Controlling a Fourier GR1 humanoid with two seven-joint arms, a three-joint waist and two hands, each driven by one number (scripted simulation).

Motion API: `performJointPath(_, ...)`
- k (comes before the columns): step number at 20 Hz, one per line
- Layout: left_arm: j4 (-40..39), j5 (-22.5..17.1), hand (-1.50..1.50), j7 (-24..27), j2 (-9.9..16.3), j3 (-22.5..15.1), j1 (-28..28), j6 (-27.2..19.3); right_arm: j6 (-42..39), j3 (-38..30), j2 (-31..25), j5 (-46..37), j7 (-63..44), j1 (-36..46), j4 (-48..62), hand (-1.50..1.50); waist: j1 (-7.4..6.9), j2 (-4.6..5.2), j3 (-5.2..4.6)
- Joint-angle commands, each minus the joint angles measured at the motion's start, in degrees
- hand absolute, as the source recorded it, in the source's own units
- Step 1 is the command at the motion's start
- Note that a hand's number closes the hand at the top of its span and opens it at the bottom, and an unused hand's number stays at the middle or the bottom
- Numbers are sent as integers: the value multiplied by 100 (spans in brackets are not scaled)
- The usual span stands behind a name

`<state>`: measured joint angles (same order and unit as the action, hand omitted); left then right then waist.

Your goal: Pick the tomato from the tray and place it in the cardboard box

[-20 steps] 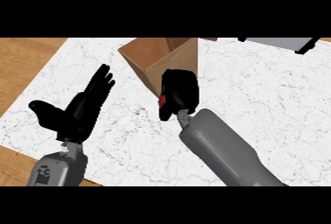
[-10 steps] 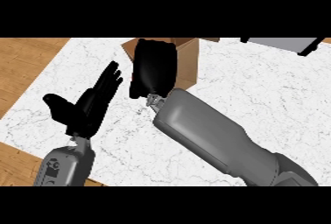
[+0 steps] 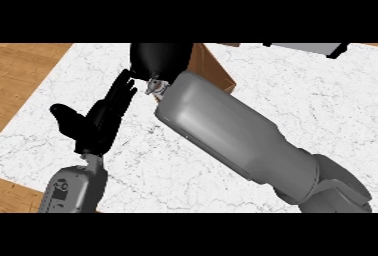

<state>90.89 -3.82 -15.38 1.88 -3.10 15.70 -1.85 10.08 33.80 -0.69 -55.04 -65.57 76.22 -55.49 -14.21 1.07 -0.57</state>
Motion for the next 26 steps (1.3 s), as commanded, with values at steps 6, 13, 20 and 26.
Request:
performJointPath(6, -82, 18, 0, 65, 35, 158, 16, -107, 534, -153, 65, 175, -1496, 571, 776, 150, 310, 27, 12)
performJointPath(13, -261, 35, 0, 258, 112, 400, 65, -214, 506, 329, 65, 14, -1733, 642, 1388, 150, 566, 16, 13)
performJointPath(20, -150, -16, 0, 374, 201, 492, -207, -154, 651, 475, 65, 201, -1501, 443, 1910, 150, 708, 12, 29)
performJointPath(26, -78, -46, 0, 332, 203, 480, -310, -123, -512, 232, 66, 1141, -846, 42, 2652, 150, 631, 53, 27)
